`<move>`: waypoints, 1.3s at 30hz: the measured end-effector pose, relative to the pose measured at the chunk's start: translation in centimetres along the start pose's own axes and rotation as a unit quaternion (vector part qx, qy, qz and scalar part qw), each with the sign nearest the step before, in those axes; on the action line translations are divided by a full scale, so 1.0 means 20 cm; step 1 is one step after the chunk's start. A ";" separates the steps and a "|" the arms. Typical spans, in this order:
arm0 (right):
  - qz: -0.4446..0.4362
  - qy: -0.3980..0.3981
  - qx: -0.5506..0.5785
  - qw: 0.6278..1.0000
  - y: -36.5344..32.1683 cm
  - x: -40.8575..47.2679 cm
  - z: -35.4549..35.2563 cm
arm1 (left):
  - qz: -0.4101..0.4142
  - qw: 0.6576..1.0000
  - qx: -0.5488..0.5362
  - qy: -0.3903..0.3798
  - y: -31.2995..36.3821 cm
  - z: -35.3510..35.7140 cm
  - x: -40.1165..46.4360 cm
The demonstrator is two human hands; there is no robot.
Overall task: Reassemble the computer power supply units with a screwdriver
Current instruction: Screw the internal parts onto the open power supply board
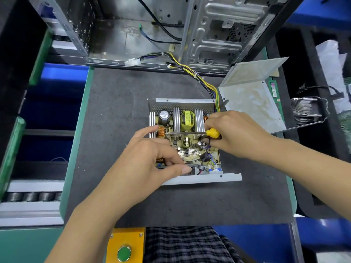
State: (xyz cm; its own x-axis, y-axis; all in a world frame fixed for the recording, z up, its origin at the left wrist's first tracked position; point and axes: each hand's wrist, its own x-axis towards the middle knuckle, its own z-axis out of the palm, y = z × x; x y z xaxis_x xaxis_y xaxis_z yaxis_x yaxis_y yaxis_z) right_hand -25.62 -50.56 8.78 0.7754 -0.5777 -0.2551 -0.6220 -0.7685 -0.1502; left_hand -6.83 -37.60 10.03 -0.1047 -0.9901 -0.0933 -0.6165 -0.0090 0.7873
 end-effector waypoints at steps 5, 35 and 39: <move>-0.009 0.016 0.025 1.000 0.00 -0.01 0.01 | -0.002 1.000 -0.002 0.000 0.00 0.00 0.00; -0.044 -0.016 0.017 0.999 0.03 0.01 -0.02 | 0.000 1.000 -0.026 0.001 -0.01 0.00 0.00; -0.033 -0.015 0.037 0.999 0.03 0.00 -0.02 | -0.001 1.000 -0.026 -0.003 -0.01 0.00 0.00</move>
State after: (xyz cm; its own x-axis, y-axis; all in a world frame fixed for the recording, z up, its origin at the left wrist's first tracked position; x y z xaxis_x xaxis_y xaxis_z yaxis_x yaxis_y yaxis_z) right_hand -25.90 -51.03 9.00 0.8115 -0.5180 -0.2703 -0.5776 -0.7811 -0.2373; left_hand -6.65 -37.68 9.89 -0.1082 -0.9893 -0.0975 -0.5760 -0.0176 0.8173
